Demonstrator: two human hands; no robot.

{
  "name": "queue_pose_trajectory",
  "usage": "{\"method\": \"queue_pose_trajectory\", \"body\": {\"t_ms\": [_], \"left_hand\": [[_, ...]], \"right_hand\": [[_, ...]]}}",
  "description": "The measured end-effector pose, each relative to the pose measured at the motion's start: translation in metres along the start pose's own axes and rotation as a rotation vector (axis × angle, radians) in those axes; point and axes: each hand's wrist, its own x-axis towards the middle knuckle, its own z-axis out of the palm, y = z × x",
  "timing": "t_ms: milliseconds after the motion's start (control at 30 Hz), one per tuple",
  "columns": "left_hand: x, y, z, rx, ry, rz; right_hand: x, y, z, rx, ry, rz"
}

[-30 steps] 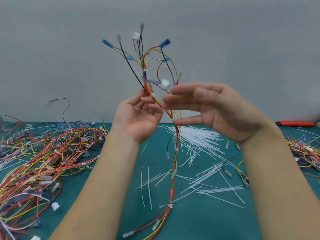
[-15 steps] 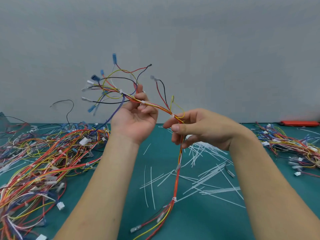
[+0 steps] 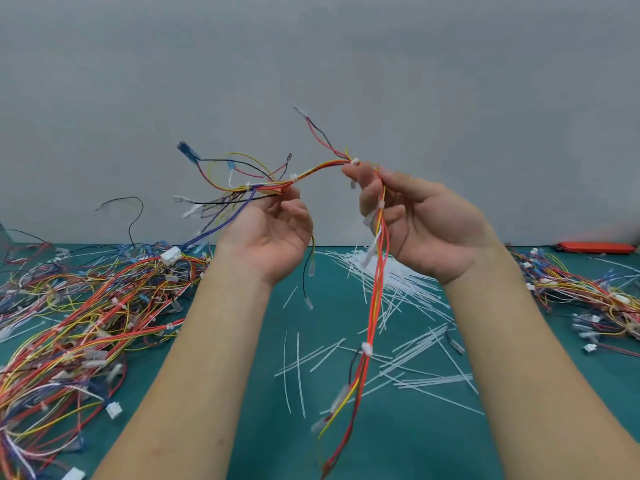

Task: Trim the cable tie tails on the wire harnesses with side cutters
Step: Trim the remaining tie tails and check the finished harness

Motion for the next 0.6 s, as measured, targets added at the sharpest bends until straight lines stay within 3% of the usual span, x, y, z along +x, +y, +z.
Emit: {"method": "queue_pose_trajectory", "body": {"t_ms": [300, 600], "left_hand": [[-0.001, -0.017, 0.008, 0.258, 0.116, -0.063], [-0.011, -0.027, 0.016, 0.391, 0.038, -0.141]], "right_hand": [[0.013, 0.003, -0.018, 0.547, 0.43, -0.076], [0.007, 0.003, -0.019, 0.703, 0.578, -0.13]]}}
